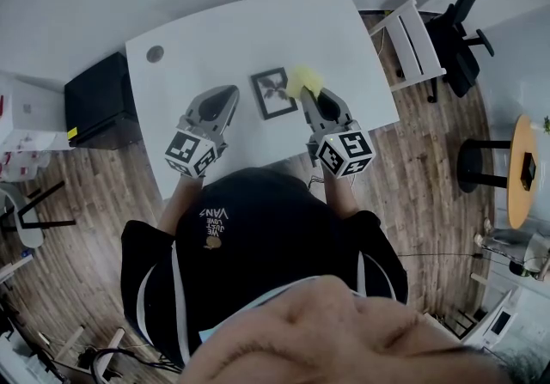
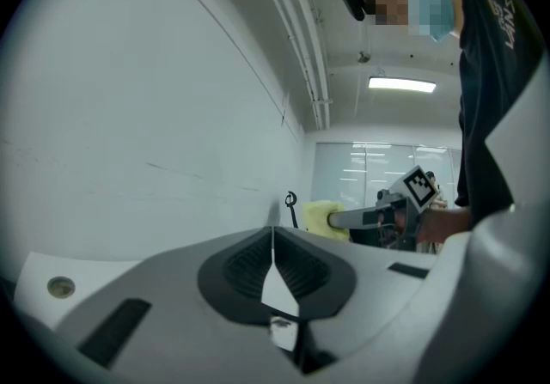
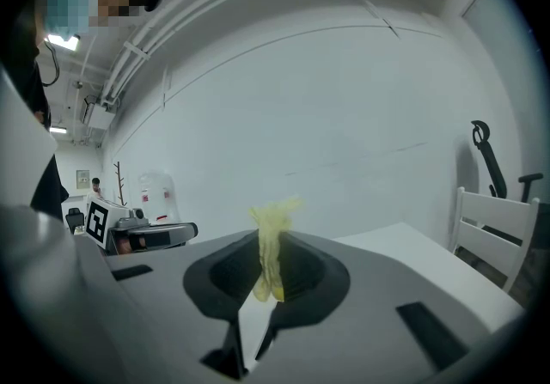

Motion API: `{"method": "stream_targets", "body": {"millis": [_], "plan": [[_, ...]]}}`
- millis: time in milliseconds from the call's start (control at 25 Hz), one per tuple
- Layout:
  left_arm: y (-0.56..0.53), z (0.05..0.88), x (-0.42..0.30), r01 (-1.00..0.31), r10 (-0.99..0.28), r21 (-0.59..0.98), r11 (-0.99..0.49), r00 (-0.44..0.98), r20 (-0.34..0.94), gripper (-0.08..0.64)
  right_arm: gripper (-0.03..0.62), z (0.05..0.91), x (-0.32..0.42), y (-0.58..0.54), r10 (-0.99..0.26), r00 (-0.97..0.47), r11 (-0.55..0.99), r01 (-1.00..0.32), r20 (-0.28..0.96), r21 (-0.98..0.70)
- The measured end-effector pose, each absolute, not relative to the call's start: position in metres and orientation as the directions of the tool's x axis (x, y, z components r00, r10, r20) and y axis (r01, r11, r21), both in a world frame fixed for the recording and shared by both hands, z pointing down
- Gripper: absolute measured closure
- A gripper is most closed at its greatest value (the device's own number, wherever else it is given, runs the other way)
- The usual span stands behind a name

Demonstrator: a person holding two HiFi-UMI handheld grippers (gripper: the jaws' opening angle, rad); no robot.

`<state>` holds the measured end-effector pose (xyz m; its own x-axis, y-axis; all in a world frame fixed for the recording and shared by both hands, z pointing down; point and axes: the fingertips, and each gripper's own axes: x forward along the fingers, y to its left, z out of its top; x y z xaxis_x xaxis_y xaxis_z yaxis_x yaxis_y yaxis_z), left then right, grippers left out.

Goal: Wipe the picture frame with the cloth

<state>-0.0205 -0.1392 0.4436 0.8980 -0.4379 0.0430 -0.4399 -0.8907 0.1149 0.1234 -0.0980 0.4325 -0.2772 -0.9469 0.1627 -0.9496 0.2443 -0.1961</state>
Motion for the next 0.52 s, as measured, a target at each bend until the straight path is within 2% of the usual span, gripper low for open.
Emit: {"method": "stream_targets", "body": {"millis": [520], "plan": [[-0.1448,0.444,-0.0202,-0.437,-0.434,0.115,-0.892,0.899,0.047,0.544,0.549,0.4327,0.1235,-0.103,-0.947,-0.276,0.242,-0.95,0.165,-0.197]]}}
